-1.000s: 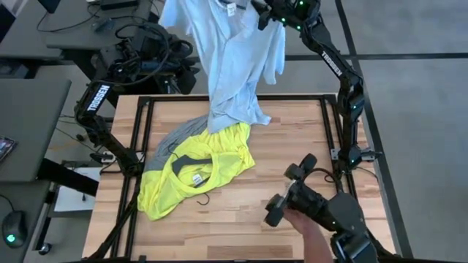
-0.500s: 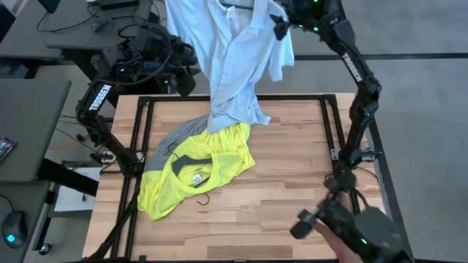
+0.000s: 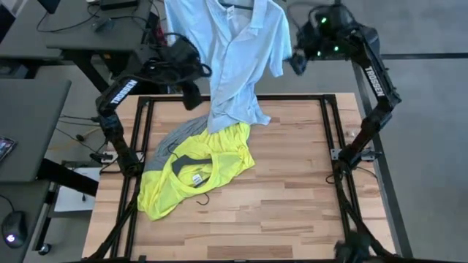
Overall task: Hang clothes
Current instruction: Hang the yellow shirt on the clothes rack
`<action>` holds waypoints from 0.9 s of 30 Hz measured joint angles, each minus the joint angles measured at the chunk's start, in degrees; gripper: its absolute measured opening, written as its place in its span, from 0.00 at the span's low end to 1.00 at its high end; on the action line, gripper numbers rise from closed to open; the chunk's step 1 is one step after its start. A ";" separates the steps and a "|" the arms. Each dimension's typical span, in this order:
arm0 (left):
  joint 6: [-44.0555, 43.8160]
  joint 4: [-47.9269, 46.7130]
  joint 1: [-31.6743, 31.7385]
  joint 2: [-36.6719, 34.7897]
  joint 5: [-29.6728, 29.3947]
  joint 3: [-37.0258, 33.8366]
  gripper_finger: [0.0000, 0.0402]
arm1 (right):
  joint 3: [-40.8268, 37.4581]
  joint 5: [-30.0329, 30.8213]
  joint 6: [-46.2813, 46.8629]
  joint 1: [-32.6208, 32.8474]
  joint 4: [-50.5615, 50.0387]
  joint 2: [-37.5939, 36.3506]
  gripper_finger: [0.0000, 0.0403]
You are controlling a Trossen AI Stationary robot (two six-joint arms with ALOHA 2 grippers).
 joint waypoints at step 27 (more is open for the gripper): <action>-52.94 15.74 -24.33 -22.07 9.68 -67.16 0.32 | -57.11 -8.00 -2.45 18.39 24.59 -10.52 0.69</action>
